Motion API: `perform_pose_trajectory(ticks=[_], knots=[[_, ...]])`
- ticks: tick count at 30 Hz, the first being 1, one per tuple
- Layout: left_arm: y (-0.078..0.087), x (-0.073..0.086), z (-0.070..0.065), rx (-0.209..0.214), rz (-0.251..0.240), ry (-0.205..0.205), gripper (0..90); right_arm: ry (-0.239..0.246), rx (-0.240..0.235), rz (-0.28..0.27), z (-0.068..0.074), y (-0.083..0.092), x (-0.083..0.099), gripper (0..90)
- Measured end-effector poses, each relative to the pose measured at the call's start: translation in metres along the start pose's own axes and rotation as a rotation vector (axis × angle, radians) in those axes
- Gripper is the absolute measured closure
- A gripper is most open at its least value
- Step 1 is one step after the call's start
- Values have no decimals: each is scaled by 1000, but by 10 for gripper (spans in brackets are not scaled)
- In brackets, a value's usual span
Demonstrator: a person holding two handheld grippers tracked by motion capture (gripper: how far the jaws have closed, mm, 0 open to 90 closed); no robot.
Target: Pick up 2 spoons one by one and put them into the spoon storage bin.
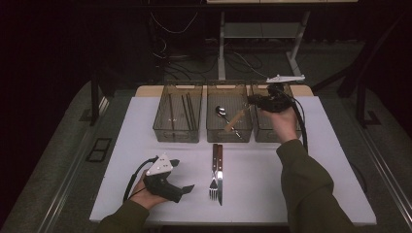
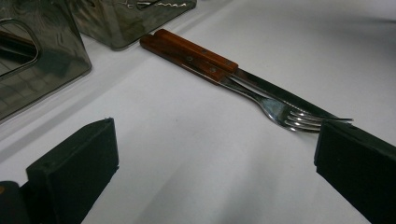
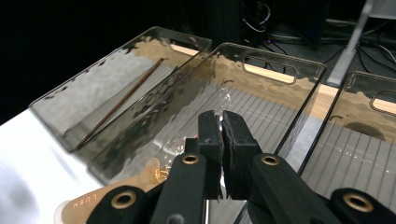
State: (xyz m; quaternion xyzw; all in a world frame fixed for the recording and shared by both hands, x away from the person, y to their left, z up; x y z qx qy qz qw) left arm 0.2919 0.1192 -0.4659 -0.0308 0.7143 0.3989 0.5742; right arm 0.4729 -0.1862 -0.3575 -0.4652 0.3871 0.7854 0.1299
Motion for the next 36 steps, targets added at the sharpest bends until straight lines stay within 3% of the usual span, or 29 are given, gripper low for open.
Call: perform_pose_trajectory(ticks=[10, 16, 23, 26, 30, 36], knots=[[-1, 0, -1, -2, 5, -17, 0, -55, 82, 24, -14, -29, 1, 870], [-1, 1, -1, -2, 8, -25, 0, -60, 112, 46, -16, -46, 10, 870], [-1, 1, -2, -1, 9, -33, 0, -67, 107, 70, -8, -64, 19, 869], [-1, 1, -2, 0, 9, -35, 0, -77, 80, 101, -5, -72, 24, 855], [-1, 0, -2, 1, 5, -34, 0, -89, 69, 119, -6, -74, 27, 655], [-1, 1, -2, 2, 15, -34, 0, -57, 75, 90, -7, -68, 24, 530]])
Point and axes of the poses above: each handheld gripper's, and its own axes: y roughly backward along the jaws, x roughly out of its underside, z roughly to its left, the point moved 5 cm from there along -y, roughly forward along the jaws, and after that the axes turned 6 degrees about -x, right-handed, at the moved point
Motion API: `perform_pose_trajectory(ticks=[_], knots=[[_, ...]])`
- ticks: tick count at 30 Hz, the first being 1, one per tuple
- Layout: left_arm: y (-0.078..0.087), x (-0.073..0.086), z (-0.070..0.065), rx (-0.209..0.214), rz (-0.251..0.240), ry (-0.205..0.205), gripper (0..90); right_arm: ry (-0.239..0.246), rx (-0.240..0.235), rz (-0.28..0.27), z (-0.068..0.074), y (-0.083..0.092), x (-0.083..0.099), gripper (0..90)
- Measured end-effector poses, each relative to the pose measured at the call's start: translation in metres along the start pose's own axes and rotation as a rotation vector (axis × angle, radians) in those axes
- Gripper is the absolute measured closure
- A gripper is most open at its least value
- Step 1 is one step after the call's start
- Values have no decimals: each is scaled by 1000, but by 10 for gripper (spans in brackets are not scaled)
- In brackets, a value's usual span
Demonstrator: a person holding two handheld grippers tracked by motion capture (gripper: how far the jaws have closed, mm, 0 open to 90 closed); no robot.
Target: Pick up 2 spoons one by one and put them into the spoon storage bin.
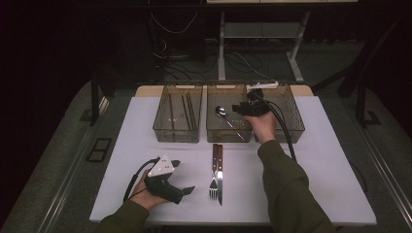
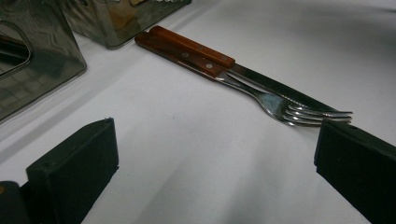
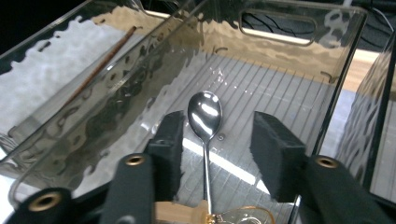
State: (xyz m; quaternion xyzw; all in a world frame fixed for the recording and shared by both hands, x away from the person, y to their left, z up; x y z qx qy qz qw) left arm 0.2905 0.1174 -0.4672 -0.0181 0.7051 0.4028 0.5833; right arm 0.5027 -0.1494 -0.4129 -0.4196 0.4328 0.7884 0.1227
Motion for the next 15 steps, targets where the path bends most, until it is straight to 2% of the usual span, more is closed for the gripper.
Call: perform_pose_trajectory(ticks=[3, 8, 15], knots=[[0, 0, 0, 0, -4, 7, 0, 14, 0, -8, 1, 6, -1, 483], [0, 0, 0, 0, 5, 2, 0, 64, -44, -46, 9, 23, -3, 425], [-1, 1, -1, -2, 2, 11, 0, 105, -84, -58, 17, 50, 2, 395]])
Point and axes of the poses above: each handheld gripper's, and its own axes: y roughly backward along the jaws, x roughly out of its underside, z roughly to its left, the point moved 5 cm from there along -y, roughly forward along the jaws, and after that the axes turned 6 degrees about -x, right-handed, at the moved point
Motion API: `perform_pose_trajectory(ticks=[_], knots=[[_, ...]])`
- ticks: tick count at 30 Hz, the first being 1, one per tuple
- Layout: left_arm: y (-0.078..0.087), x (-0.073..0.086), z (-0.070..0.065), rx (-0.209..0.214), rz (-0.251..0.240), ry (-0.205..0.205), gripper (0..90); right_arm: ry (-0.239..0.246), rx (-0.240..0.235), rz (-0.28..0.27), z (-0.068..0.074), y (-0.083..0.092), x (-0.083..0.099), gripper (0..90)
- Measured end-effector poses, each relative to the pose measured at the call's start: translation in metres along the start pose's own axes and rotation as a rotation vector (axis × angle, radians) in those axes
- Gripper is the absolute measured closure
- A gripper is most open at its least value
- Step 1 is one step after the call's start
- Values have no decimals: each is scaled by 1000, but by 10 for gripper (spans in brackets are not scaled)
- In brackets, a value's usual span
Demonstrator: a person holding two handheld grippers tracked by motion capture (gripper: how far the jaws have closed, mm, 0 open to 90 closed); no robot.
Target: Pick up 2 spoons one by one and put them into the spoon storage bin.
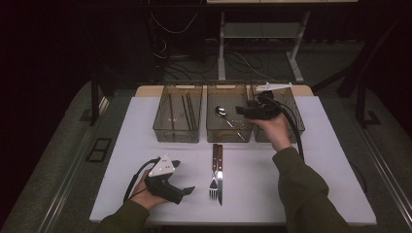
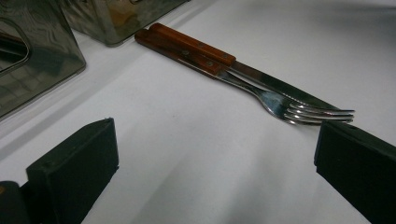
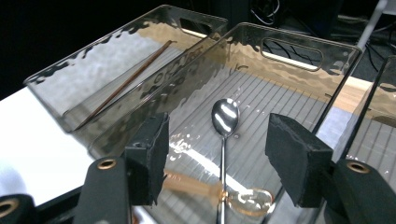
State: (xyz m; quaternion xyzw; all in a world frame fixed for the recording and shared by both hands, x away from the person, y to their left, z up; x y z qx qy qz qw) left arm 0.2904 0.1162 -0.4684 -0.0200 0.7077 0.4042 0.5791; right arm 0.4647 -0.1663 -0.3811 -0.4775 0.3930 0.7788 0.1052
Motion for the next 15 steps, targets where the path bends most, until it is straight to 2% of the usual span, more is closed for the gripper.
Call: perform_pose_trajectory(ticks=[6, 9, 15], knots=[[0, 0, 0, 2, 10, -1, 0, 20, -39, -10, 8, 18, 10, 362], [0, 0, 0, 1, 10, -1, 0, 27, -39, -23, 11, 26, 18, 334], [1, 0, 1, 2, 8, 13, 10, 87, -27, -18, 22, 39, 37, 277]])
Point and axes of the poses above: each handheld gripper's, and its own axes: y roughly backward along the jaws, x roughly out of its underside, z roughly to its left, the point moved 5 cm from there along -y, roughly forward along the jaws, and after that the axes turned 6 degrees about -x, right-handed, at the moved point
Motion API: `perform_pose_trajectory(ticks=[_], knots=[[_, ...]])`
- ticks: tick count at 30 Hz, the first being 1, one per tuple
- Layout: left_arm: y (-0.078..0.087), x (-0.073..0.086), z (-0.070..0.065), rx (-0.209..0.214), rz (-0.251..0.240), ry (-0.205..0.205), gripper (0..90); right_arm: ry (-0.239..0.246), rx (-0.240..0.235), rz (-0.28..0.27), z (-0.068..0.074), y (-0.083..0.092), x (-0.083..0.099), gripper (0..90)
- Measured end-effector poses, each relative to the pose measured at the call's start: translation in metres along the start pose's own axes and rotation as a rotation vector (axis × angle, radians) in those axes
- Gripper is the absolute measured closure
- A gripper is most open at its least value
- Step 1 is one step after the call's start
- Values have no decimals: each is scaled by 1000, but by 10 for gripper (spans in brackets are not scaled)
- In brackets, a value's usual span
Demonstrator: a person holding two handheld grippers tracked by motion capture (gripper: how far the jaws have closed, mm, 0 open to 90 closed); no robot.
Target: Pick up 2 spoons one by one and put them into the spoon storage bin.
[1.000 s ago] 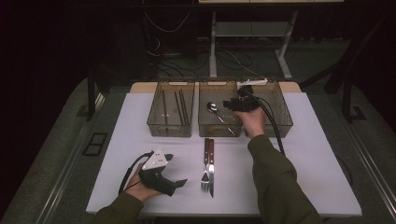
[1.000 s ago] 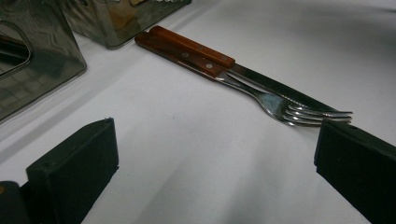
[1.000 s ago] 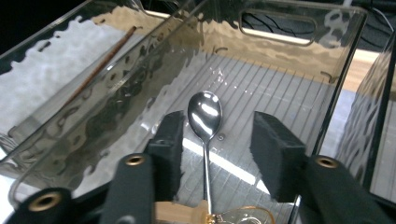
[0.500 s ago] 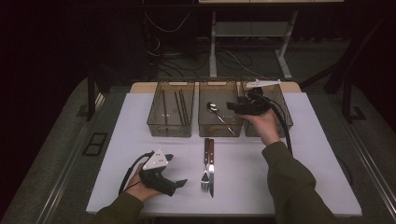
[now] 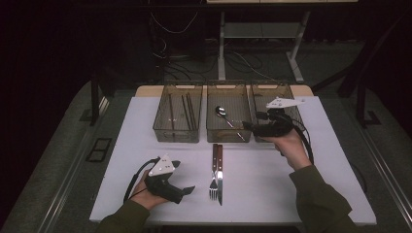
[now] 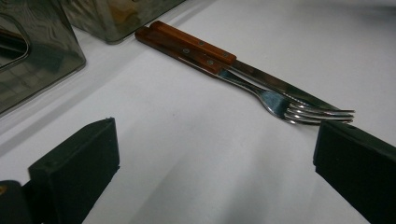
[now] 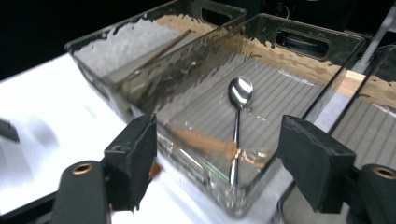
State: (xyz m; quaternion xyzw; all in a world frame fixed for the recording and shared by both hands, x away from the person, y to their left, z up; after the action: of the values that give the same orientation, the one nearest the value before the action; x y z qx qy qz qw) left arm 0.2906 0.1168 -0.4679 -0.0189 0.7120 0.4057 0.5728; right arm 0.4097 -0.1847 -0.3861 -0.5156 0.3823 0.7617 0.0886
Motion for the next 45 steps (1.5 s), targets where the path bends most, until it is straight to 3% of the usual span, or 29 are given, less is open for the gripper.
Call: perform_pose_trajectory(ticks=[9, 18, 24, 32, 36, 45], knots=[[5, -3, 4, -16, 0, -6, 145, 39, 4, 12, 15, 19, 37, 200], [4, -4, 6, -22, 18, 11, 278, 29, 8, 16, 17, 37, 72, 179], [-2, -6, 8, 5, 34, 23, 482, 42, 3, 50, 23, 45, 102, 178], [-15, -14, 8, 7, 50, -26, 774, 34, -13, 77, 28, 54, 127, 147], [-23, -17, 6, 19, 80, -40, 888, 28, -12, 92, 28, 57, 135, 147], [-49, -22, -1, 57, 130, -88, 891, 31, -9, 100, 29, 59, 140, 148]])
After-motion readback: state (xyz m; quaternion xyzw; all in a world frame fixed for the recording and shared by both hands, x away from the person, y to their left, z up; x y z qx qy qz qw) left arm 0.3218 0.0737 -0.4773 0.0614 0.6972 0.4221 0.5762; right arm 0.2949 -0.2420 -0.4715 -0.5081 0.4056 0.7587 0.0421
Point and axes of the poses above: each handheld gripper's, and its own axes: y roughly backward along the jaws, x roughly out of its underside, z roughly to its left, the point moved 5 cm from there along -y, roughly forward along the jaws, and after that the axes turned 6 degrees about -x, right-handed, at the moved point
